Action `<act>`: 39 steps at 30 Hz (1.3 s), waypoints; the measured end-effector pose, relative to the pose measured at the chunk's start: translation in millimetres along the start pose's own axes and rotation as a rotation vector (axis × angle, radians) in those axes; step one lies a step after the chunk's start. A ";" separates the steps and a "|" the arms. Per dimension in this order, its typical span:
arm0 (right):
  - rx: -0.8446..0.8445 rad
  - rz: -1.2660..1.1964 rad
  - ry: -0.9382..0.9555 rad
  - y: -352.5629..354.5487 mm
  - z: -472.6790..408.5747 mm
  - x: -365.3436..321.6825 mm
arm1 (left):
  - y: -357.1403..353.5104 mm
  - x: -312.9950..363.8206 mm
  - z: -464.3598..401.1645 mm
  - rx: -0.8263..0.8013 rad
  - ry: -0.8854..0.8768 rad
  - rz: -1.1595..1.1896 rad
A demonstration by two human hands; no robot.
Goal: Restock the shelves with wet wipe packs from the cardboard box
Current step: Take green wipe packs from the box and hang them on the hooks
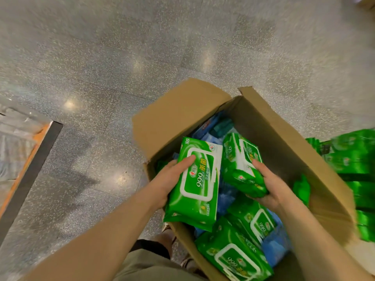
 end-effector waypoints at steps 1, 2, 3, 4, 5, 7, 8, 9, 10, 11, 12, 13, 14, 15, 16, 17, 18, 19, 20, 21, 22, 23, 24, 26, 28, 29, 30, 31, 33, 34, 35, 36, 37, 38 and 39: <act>-0.009 -0.003 0.023 13.1 14.0 -2.5 | -1.3 0.8 2.9 -0.010 0.007 0.000; -0.017 0.003 0.048 25.5 29.8 -5.7 | -2.5 1.5 6.2 -0.017 0.008 -0.007; -0.027 0.025 0.093 37.9 44.3 -9.4 | -4.0 1.8 9.7 -0.027 0.006 -0.019; -0.052 0.042 0.135 48.2 61.6 -15.1 | -5.3 1.0 12.4 -0.042 0.013 -0.036; -0.079 0.058 0.180 59.3 76.3 -22.8 | -6.7 -0.7 15.3 -0.059 0.034 -0.052; -0.103 0.135 0.263 73.9 105.4 -42.4 | -11.4 -1.5 21.9 -0.077 0.071 -0.068; -0.142 0.203 0.300 77.4 117.6 -54.8 | -15.0 -1.9 25.3 -0.095 0.074 -0.070; -0.205 0.276 0.324 78.8 127.3 -67.3 | -20.6 -1.6 30.7 -0.119 0.080 -0.088; -0.276 0.353 0.318 76.2 135.2 -81.4 | -25.7 -2.3 34.3 -0.142 0.074 -0.116; -0.364 0.443 0.289 70.7 141.3 -95.8 | -32.8 -3.4 39.4 -0.156 0.066 -0.153; -0.472 0.575 0.256 60.0 150.2 -108.8 | -39.3 -4.4 44.0 -0.184 0.060 -0.174; -0.588 0.754 0.230 46.3 159.7 -118.3 | -45.0 -5.5 47.3 -0.202 0.053 -0.166; -0.697 0.955 0.217 31.1 167.9 -124.0 | -49.0 -5.7 49.8 -0.211 0.054 -0.148; -0.775 1.151 0.233 16.8 173.8 -125.8 | -51.8 -5.3 50.8 -0.225 0.070 -0.141; -0.821 1.323 0.263 1.9 178.9 -125.2 | -53.3 -3.6 52.3 -0.244 0.095 -0.135; -0.831 1.451 0.293 -10.3 182.1 -122.7 | -52.8 -0.7 55.4 -0.264 0.109 -0.122; -0.829 1.534 0.310 -20.0 184.3 -119.7 | -50.6 0.5 57.1 -0.295 0.107 -0.138; -0.830 1.592 0.331 -28.8 186.4 -116.7 | -48.8 1.1 58.7 -0.323 0.096 -0.160; -0.819 1.633 0.370 -36.0 188.1 -115.4 | -46.4 0.9 61.0 -0.336 0.077 -0.181; -0.800 1.655 0.431 -42.2 189.2 -115.1 | -45.8 -2.3 61.7 -0.353 0.053 -0.201; -0.782 1.659 0.502 -48.5 190.0 -115.3 | -44.1 -5.7 61.7 -0.364 0.041 -0.217; -0.754 1.649 0.576 -54.3 191.1 -115.0 | -44.2 -9.5 61.8 -0.363 0.034 -0.223; -0.707 1.628 0.642 -58.7 191.8 -114.5 | -43.9 -13.7 61.6 -0.358 0.038 -0.214; -0.593 1.561 0.726 -61.0 191.3 -112.9 | -43.8 -22.6 60.6 -0.338 0.085 -0.157; -0.515 1.464 0.752 -55.2 190.2 -108.5 | -45.8 -28.1 62.7 -0.331 0.122 -0.099; -0.468 1.425 0.777 -50.1 190.3 -105.8 | -47.6 -30.6 63.0 -0.341 0.133 -0.072; -0.395 1.398 0.836 -43.6 190.5 -102.8 | -49.0 -33.4 63.3 -0.350 0.150 -0.034; -0.300 1.353 0.919 -35.6 190.4 -99.0 | -50.9 -36.0 63.9 -0.353 0.177 0.001; -0.064 1.118 1.079 -11.9 189.7 -88.6 | -54.7 -42.4 62.6 -0.343 0.202 0.039; 0.069 0.946 1.116 3.5 188.0 -80.9 | -58.1 -45.1 61.0 -0.340 0.204 0.048; 0.185 0.777 1.109 17.8 185.2 -70.1 | -61.7 -45.9 61.5 -0.330 0.200 0.044; 0.262 0.628 1.031 33.2 179.3 -56.9 | -67.0 -45.5 61.4 -0.318 0.185 0.023; 0.280 0.466 0.897 45.6 174.8 -41.8 | -75.3 -44.2 61.9 -0.319 0.163 -0.014; 0.245 0.270 0.735 55.6 170.3 -25.7 | -84.3 -42.4 64.7 -0.318 0.141 -0.063; 0.175 0.066 0.580 63.9 166.7 -10.1 | -93.4 -42.5 67.2 -0.323 0.124 -0.102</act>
Point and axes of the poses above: each hand's wrist, its own z-axis away from the middle knuckle, its own y-axis out of the back of the hand, x = y × z, the point moved 2 cm from there along -z, towards the middle knuckle, and after that the axes turned 13 degrees about x, right-handed, at the moved point
